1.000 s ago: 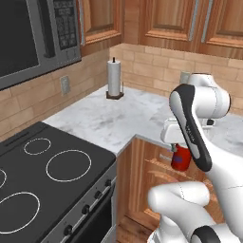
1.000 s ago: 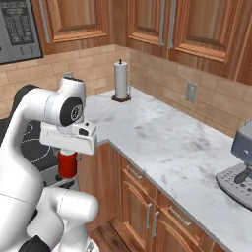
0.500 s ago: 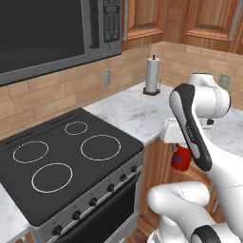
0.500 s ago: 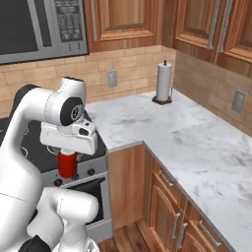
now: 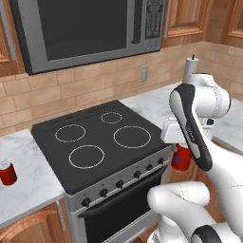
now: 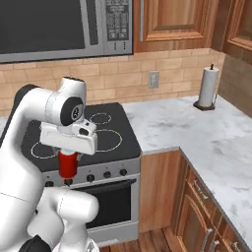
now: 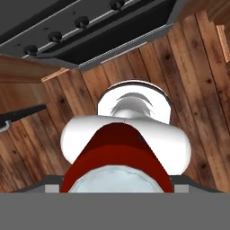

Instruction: Four empty soda cans are scattered around the kitchen. Gather all the cans and cluster them next to the stove for recycling.

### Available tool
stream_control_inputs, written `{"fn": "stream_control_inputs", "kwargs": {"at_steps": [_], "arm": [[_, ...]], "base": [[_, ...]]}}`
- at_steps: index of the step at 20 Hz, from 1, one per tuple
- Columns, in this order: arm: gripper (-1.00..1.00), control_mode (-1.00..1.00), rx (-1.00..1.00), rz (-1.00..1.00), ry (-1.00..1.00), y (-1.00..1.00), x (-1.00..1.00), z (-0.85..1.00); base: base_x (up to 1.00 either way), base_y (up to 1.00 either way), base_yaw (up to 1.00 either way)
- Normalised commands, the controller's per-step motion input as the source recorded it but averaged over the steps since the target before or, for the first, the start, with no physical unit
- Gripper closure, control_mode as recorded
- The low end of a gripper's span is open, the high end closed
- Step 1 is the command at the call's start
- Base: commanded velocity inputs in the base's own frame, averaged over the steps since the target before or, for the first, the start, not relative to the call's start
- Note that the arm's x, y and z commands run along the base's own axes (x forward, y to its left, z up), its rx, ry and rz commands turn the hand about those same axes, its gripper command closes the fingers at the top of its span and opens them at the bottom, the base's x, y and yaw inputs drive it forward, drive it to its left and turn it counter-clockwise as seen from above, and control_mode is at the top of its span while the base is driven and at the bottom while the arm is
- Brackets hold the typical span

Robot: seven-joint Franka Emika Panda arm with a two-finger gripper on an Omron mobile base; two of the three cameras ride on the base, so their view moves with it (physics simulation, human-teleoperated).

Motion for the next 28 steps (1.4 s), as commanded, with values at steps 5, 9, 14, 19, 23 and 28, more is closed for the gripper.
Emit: {"fn": "stream_control_inputs", "kwargs": {"at_steps": [5, 9, 14, 19, 23, 28], "arm": [[1.00, 1.00, 0.00, 0.00, 0.00, 0.00, 0.00, 0.00], [1.00, 1.00, 0.00, 0.00, 0.00, 0.00, 0.00, 0.00], [1.00, 1.00, 0.00, 0.00, 0.00, 0.00, 0.00, 0.00], [1.00, 1.00, 0.00, 0.00, 0.00, 0.00, 0.00, 0.00], [1.00, 1.00, 0.00, 0.00, 0.00, 0.00, 0.00, 0.00], [1.00, 1.00, 0.00, 0.00, 0.00, 0.00, 0.00, 0.00]], "base": [[-0.18, 0.42, 0.31], [0.00, 0.36, 0.20], [0.00, 0.28, 0.21], [0.00, 0.24, 0.28], [0.00, 0.26, 0.28], [0.00, 0.15, 0.26]]}}
